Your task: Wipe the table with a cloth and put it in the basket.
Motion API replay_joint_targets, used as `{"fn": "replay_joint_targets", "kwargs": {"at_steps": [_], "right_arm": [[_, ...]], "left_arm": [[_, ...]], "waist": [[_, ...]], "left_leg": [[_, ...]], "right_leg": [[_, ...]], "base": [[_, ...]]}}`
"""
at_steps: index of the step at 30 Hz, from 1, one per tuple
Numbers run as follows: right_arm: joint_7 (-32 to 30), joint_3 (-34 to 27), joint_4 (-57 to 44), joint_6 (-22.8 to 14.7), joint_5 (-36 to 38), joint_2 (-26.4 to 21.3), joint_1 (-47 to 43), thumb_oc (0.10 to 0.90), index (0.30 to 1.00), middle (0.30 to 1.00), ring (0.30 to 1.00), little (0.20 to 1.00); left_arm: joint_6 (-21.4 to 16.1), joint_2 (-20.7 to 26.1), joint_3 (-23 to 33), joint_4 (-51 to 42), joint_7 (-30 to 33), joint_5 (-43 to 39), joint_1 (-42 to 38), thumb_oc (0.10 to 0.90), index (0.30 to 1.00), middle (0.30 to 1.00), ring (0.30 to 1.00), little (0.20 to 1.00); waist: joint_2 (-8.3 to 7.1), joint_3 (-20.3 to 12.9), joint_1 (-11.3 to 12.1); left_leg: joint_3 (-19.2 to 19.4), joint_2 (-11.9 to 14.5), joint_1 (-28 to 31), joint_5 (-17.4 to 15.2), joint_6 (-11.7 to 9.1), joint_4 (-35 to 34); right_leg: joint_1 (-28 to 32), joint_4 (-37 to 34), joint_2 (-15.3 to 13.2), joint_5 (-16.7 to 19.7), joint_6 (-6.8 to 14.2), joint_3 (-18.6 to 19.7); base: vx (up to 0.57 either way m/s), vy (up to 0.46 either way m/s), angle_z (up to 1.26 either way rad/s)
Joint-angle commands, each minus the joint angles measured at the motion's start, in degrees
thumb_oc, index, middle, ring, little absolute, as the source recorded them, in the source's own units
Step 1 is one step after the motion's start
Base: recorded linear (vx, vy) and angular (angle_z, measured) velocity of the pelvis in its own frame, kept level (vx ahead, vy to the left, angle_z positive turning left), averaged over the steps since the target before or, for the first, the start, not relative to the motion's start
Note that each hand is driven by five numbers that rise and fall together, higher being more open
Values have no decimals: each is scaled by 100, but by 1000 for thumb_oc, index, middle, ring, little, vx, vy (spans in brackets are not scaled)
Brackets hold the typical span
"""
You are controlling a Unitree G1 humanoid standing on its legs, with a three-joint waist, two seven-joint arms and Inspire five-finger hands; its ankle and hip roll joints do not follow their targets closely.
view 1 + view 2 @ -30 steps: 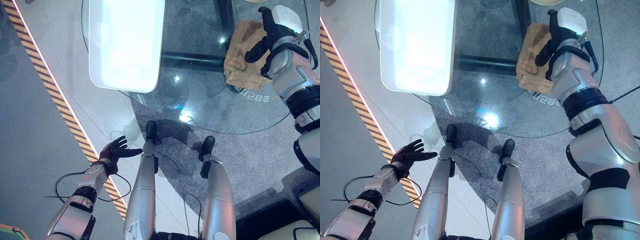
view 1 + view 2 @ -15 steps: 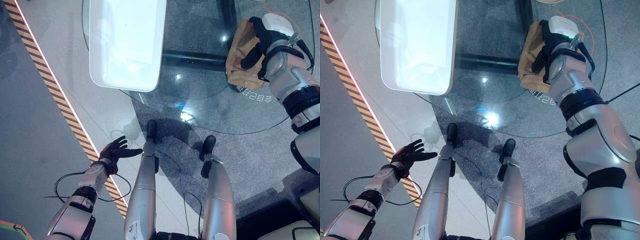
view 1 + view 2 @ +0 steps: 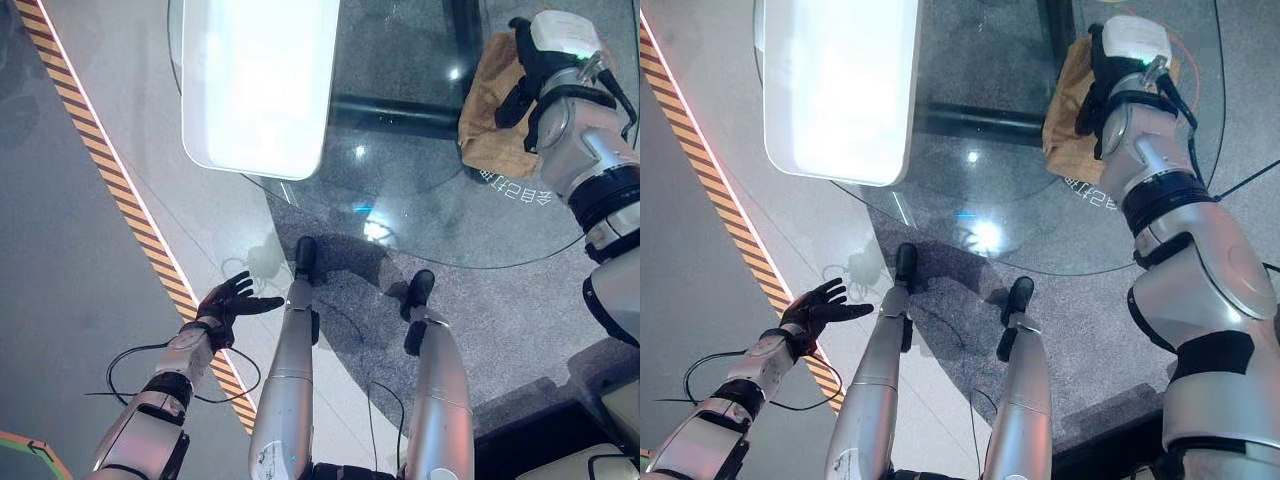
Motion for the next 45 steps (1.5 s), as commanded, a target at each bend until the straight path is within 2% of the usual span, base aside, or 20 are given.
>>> {"fn": "replay_joint_targets", "kwargs": {"at_steps": [1,8,21,26,35,41,45], "right_arm": [[-408,351,-16,73,-278,-543,-816,800,900,900,900,900],[2,370,153,-106,-161,-533,-782,800,900,900,900,900],[465,330,78,-170,-156,-501,-661,800,900,900,900,900],[261,336,80,-174,-145,-527,-650,800,900,900,900,900],[300,339,74,-208,-253,-529,-675,800,900,900,900,900],[-382,243,190,-98,-257,-539,-682,800,900,900,900,900],[-551,221,266,-7,-272,-510,-753,800,900,900,900,900]], "left_arm": [[-90,244,-168,-98,-70,-94,327,800,900,900,900,900],[-101,253,-179,-105,-126,-104,339,800,900,900,900,900],[-131,261,-183,-220,-161,-87,449,800,900,900,900,900],[-147,269,-200,-251,-166,-106,461,800,900,900,900,900],[-120,264,-203,-271,-172,-92,438,800,900,900,900,900],[-186,256,-250,-232,-165,-136,448,800,900,900,900,900],[-186,225,-267,-249,-139,-149,439,800,900,900,900,900]], "waist": [[157,-96,-25],[191,-96,-10],[247,-96,9],[265,-96,5],[271,-96,3],[287,-96,-2],[312,-96,-4]], "left_leg": [[233,-635,-22,-693,600,504],[196,-649,-97,-705,599,546],[194,-657,-206,-690,600,582],[203,-656,-217,-683,609,568],[209,-650,-252,-669,596,580],[213,-647,-294,-678,608,598],[211,-658,-299,-676,611,593]], "right_leg": [[50,-469,430,226,-224,-338],[-31,-423,431,206,-244,-324],[-156,-347,413,195,-264,-334],[-173,-353,411,200,-265,-328],[-207,-337,404,210,-258,-327],[-244,-333,398,223,-251,-322],[-255,-339,402,233,-248,-313]], "base": [[0,0,0],[13,-6,0],[0,0,0],[0,0,0],[0,0,0],[0,0,0],[0,0,0]]}}
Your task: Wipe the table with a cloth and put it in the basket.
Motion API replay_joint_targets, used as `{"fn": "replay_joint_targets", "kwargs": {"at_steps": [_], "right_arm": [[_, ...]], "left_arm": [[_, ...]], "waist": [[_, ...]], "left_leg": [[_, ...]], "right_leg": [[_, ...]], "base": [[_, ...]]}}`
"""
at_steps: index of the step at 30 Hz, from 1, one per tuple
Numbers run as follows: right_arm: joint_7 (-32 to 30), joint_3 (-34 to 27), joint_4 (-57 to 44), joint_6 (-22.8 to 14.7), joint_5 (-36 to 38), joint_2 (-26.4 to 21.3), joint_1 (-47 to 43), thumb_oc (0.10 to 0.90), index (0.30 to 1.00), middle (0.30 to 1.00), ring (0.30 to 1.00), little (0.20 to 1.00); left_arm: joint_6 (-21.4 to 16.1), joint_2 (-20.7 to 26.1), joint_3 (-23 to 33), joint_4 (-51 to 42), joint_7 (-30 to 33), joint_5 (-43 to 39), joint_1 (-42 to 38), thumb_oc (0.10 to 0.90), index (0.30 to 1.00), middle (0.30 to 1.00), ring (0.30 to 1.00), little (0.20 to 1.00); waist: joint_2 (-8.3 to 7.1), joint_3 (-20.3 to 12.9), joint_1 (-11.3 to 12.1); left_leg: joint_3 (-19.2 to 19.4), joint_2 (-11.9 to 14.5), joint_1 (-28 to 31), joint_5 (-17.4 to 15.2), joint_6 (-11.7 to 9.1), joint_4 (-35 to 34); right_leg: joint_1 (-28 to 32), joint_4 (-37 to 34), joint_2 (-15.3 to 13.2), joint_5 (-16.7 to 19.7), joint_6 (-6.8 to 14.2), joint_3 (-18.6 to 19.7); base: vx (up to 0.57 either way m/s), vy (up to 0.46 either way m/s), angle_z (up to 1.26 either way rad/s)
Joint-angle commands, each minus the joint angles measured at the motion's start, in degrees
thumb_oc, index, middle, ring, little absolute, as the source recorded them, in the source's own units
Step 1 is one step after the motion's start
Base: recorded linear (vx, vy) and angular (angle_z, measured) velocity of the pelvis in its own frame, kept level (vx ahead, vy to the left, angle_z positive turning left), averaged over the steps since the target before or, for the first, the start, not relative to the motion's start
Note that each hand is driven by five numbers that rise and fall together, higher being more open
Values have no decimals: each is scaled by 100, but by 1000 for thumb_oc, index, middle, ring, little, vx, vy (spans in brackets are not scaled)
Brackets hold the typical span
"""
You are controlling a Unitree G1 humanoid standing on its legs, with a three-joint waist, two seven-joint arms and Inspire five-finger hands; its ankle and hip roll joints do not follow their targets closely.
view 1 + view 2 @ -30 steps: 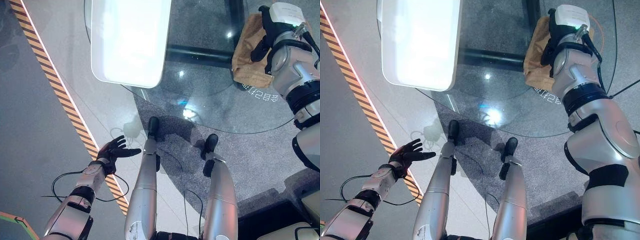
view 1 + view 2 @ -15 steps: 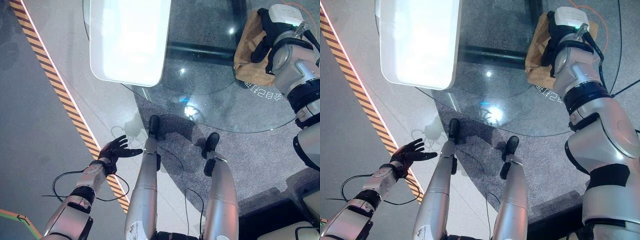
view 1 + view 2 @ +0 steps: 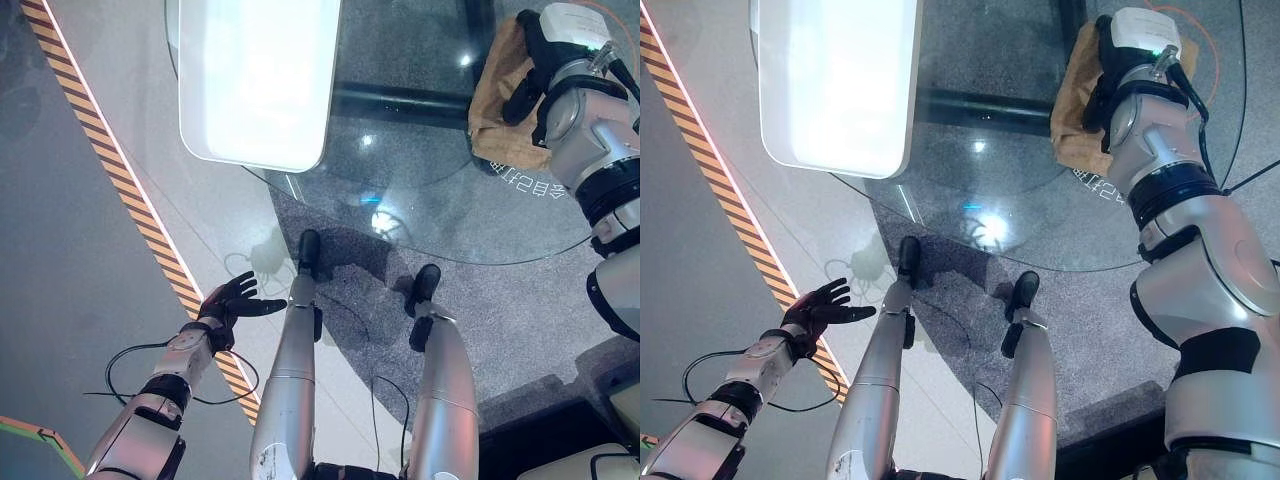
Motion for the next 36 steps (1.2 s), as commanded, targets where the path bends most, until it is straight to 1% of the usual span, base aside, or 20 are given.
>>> {"fn": "replay_joint_targets", "kwargs": {"at_steps": [1,12,19,23,27,36], "right_arm": [[-432,227,133,156,-294,-484,-702,800,900,900,900,900],[-544,321,158,191,-287,-476,-783,800,900,900,900,900],[-497,364,236,176,-240,-481,-827,800,900,900,900,900],[-372,402,270,228,-296,-468,-855,800,900,900,900,900],[-380,441,282,239,-203,-476,-889,800,900,900,900,900],[126,488,259,131,-75,-519,-883,800,900,900,900,900]], "left_arm": [[-147,178,-48,-33,-20,-149,328,800,900,900,900,900],[-146,195,-100,-32,-48,-224,273,800,900,900,900,900],[-127,208,-106,-28,-54,-235,241,800,900,900,900,900],[-114,241,-119,-49,-58,-261,228,800,900,900,900,900],[-88,276,-108,-50,-100,-266,258,800,900,900,900,900],[-131,258,-104,-130,-123,-242,366,800,900,900,900,900]], "waist": [[219,-95,-11],[250,-95,-4],[250,-95,10],[265,-95,29],[271,-95,37],[264,-95,55]], "left_leg": [[220,-620,-92,-688,613,580],[209,-637,-139,-678,614,566],[202,-636,-158,-681,616,568],[193,-647,-190,-670,621,567],[189,-650,-203,-675,621,587],[172,-670,-221,-673,635,595]], "right_leg": [[26,-517,454,306,-228,-316],[-25,-525,448,304,-238,-322],[-38,-523,434,300,-239,-339],[-68,-517,426,302,-244,-352],[-79,-498,420,297,-248,-357],[-100,-484,435,295,-263,-363]], "base": [[0,0,0],[0,0,0],[0,0,0],[0,0,0],[0,0,0],[0,0,0]]}}
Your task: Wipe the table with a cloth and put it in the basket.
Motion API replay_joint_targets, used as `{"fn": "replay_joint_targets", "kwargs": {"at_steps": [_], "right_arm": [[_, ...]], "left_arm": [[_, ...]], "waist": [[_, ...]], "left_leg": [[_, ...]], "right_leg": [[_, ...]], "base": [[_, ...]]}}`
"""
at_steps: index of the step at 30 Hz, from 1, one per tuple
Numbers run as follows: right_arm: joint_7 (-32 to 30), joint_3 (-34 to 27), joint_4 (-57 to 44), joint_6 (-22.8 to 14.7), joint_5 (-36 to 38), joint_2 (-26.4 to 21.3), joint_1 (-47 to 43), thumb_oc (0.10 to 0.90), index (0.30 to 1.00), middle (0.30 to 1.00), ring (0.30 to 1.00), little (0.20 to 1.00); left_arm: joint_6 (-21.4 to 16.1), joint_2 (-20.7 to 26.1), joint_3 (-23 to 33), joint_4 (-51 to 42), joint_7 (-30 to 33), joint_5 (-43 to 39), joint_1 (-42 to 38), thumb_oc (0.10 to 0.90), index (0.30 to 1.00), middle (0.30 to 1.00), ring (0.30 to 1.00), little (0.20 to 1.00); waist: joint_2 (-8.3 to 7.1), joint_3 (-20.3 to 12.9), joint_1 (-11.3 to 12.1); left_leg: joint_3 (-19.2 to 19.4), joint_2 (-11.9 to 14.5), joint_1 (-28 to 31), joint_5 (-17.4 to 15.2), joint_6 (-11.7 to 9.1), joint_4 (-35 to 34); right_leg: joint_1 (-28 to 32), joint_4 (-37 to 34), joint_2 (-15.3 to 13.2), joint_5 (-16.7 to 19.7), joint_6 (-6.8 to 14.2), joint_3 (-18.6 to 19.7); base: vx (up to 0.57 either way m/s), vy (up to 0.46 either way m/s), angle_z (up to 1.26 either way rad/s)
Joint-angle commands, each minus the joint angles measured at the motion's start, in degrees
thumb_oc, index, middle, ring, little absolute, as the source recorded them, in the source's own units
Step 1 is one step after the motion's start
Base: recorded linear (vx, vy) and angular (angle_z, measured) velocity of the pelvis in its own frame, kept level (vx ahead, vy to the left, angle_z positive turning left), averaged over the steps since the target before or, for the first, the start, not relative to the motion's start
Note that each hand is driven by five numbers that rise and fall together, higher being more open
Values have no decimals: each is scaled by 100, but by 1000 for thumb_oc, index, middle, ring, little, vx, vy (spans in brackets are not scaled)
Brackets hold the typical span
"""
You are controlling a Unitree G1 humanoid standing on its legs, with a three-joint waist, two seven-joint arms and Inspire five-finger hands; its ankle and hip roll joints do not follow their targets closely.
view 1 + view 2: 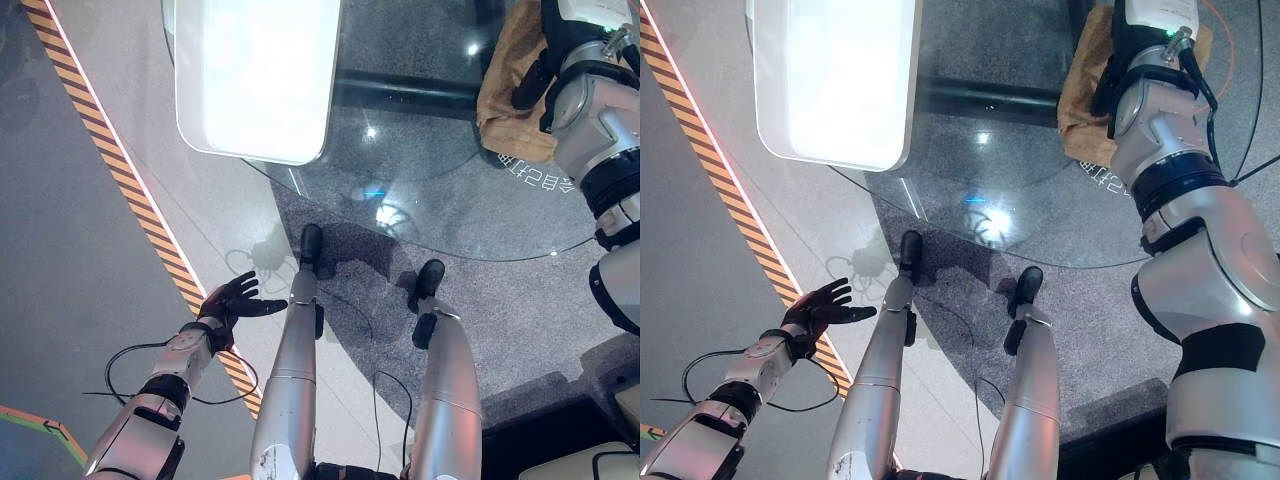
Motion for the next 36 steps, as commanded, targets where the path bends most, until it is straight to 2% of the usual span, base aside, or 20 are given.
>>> {"fn": "replay_joint_targets", "kwargs": {"at_steps": [1,9,10,11,36], "right_arm": [[79,475,159,24,-77,-529,-650,800,900,900,900,900],[381,462,135,-40,-66,-552,-600,800,900,900,900,900],[432,457,123,-66,-84,-541,-592,254,432,432,432,354],[484,446,102,-80,-110,-544,-576,100,300,300,300,200],[438,441,88,-20,-113,-571,-595,100,300,300,300,200]], "left_arm": [[-129,235,-88,-116,-24,-230,370,800,900,900,900,900],[-112,291,-64,-180,-37,-224,405,800,900,900,900,900],[-115,283,-60,-185,-30,-215,406,800,900,900,900,900],[-101,282,-56,-202,-22,-209,404,800,900,900,900,900],[-121,331,-50,-192,-77,-215,414,800,900,900,900,900]], "waist": [[230,-89,40],[225,-89,48],[226,-89,48],[223,-89,47],[204,-89,36]], "left_leg": [[200,-663,-100,-724,681,610],[213,-641,-99,-733,678,628],[217,-640,-102,-732,680,629],[221,-637,-91,-731,679,624],[248,-633,-51,-710,684,564]], "right_leg": [[72,-568,445,333,-241,-362],[73,-541,425,324,-244,-375],[67,-534,424,323,-244,-373],[74,-529,421,321,-242,-375],[114,-629,441,384,-234,-394]], "base": [[0,0,0],[0,0,0],[0,0,0],[0,0,0],[0,0,0]]}}
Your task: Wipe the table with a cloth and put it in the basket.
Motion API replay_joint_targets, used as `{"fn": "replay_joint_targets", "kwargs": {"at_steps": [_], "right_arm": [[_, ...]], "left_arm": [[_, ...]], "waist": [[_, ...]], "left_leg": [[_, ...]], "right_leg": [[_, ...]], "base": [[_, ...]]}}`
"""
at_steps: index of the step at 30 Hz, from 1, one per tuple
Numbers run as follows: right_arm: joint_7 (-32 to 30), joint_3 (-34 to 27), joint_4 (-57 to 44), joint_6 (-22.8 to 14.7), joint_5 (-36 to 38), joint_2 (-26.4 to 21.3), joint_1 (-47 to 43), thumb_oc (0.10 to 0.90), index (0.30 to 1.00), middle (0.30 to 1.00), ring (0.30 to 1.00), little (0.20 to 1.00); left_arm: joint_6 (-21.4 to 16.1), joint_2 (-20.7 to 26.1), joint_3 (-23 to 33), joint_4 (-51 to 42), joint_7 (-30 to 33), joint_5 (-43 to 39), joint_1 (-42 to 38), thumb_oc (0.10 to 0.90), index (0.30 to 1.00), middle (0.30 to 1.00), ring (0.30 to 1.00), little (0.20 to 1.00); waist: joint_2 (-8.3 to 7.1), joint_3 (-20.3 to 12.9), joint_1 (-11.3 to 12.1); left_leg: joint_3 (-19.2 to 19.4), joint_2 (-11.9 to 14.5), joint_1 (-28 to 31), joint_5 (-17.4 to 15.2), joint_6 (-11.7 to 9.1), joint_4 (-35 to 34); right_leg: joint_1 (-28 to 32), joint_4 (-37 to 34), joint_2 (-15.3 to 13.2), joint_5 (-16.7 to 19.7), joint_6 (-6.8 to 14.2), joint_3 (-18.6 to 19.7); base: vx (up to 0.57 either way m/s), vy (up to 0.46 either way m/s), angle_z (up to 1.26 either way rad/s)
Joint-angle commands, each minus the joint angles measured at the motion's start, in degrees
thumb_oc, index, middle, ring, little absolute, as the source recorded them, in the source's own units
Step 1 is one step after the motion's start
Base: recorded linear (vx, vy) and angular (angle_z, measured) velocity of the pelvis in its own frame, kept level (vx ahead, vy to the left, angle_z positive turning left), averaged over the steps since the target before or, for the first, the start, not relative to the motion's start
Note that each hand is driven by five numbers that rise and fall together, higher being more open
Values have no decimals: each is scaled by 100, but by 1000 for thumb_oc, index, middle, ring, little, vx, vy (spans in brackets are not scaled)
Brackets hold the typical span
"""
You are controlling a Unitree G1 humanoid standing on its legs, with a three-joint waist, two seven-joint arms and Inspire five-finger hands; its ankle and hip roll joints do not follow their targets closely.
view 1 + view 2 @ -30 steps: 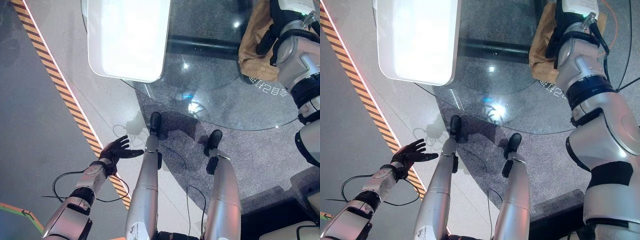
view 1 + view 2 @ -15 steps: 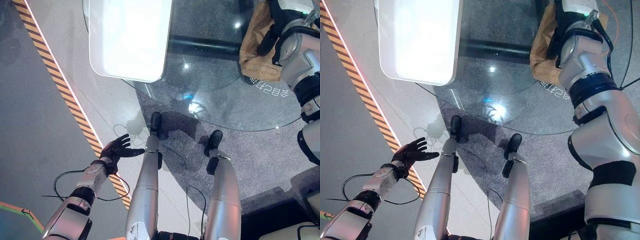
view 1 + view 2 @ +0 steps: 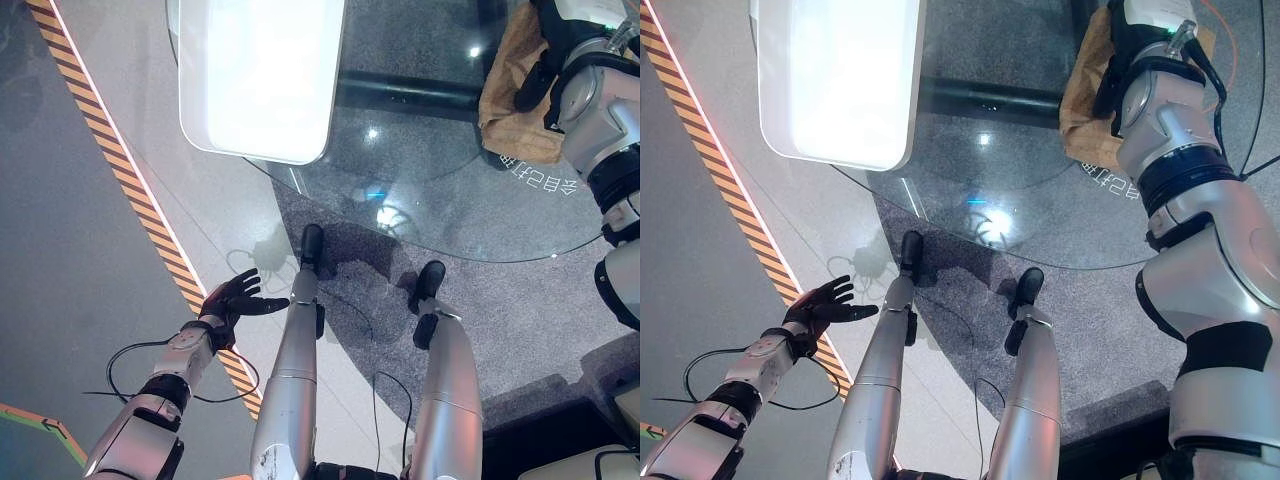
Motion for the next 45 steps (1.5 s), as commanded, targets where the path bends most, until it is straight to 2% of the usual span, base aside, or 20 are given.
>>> {"fn": "replay_joint_targets", "kwargs": {"at_steps": [1,45], "right_arm": [[-100,438,63,28,-119,-507,-506,100,300,300,300,200],[-224,413,85,-17,-52,-516,-459,100,300,300,300,200]], "left_arm": [[-119,332,-53,-25,-82,-236,374,800,900,900,900,900],[-190,317,-69,-16,-64,-229,378,800,900,900,900,900]], "waist": [[207,-89,9],[208,-89,0]], "left_leg": [[266,-622,-60,-716,685,538],[277,-624,-42,-719,696,518]], "right_leg": [[103,-690,448,386,-231,-378],[121,-718,462,384,-237,-383]], "base": [[0,0,0],[0,0,0]]}}
